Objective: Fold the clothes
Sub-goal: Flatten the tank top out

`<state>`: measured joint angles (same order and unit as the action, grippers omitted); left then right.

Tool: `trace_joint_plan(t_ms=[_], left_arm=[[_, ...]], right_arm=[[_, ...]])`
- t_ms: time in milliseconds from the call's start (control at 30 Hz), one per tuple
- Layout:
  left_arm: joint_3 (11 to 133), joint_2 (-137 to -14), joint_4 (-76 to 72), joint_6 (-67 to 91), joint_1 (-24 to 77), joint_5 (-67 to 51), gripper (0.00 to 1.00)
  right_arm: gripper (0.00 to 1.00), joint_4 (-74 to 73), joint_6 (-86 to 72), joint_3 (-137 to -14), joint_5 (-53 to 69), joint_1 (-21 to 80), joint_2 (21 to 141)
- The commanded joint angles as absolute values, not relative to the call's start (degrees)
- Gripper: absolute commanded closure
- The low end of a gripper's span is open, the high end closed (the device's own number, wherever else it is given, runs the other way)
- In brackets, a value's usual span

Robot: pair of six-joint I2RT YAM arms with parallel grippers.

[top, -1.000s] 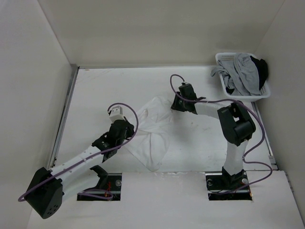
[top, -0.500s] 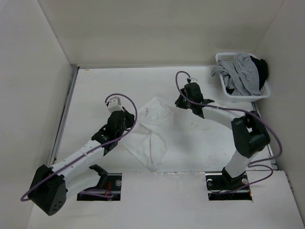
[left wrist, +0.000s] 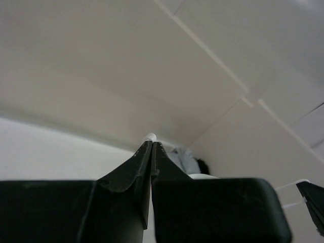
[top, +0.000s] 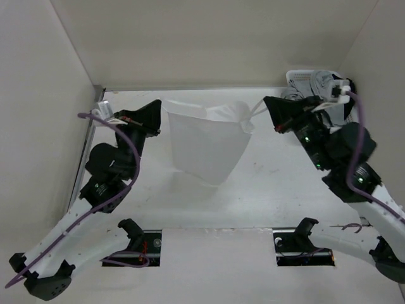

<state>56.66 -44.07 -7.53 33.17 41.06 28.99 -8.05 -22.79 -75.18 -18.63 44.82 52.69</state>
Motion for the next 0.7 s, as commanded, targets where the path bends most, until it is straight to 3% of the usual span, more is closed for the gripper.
trace_joint_plan(t_ms=[0, 233, 400, 500, 667], left_arm=[[62.2, -41.2, -11.9, 23.9, 46.5, 35.9, 1.0], [65.1, -39.6, -21.9, 8.7, 61.5, 44.3, 1.0], [65.0, -41.0, -30.0, -2.1, 71.0, 48.4, 1.0], [61.5, -42.5, -35.0, -8.1, 73.1, 51.9, 1.0], [47.6, -47.7, -40.7, -7.4, 63.7, 58.1, 0.98]], right_arm=[[1.0, -14.5, -15.3, -81.5, -30.7, 53.6, 50.5], [1.0, -11.0, -1.5, -87.7, -57.0, 80.7, 50.1], [1.0, -1.4, 8.9, -87.0, -67.8, 91.2, 52.1], [1.0, 4.2, 11.2, -82.9, -68.5, 92.1, 52.5], [1.0, 3.6, 4.0, -74.6, -61.2, 78.2, 54.3]])
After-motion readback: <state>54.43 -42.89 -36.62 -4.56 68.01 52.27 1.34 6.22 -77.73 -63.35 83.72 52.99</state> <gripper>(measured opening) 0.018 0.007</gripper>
